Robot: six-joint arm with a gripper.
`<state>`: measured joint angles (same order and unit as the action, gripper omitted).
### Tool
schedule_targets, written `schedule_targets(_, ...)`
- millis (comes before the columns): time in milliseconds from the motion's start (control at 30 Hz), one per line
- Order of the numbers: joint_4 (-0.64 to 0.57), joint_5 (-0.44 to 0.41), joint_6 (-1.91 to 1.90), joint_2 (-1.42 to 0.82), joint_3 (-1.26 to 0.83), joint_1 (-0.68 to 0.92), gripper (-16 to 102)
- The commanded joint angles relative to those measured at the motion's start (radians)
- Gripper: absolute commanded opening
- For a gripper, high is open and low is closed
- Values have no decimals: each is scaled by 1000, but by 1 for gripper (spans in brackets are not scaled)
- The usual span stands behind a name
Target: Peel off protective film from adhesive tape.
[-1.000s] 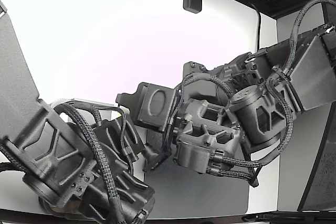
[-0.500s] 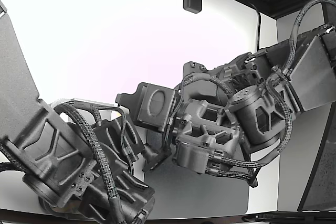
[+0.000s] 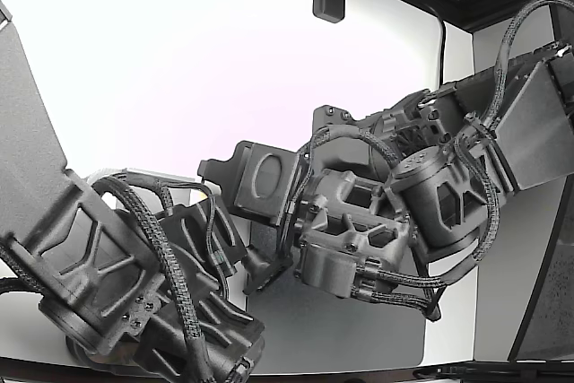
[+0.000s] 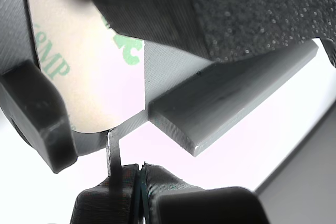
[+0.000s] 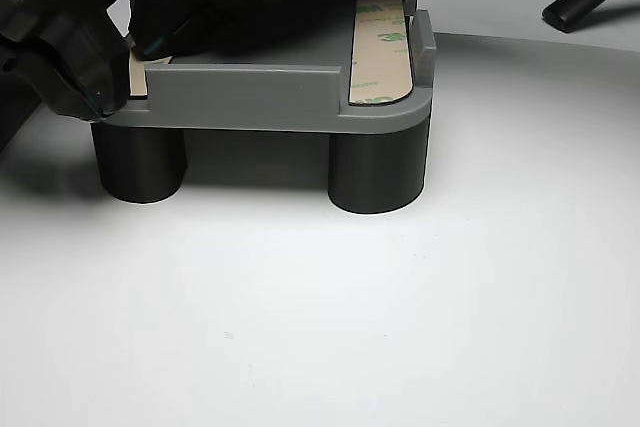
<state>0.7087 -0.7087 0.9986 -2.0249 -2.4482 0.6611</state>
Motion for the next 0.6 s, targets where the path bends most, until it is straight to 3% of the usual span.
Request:
schedule_targets(0, -3, -2, 2, -18, 34, -9, -11)
schedule_targets(567, -11, -5, 2, -17, 28, -9, -11)
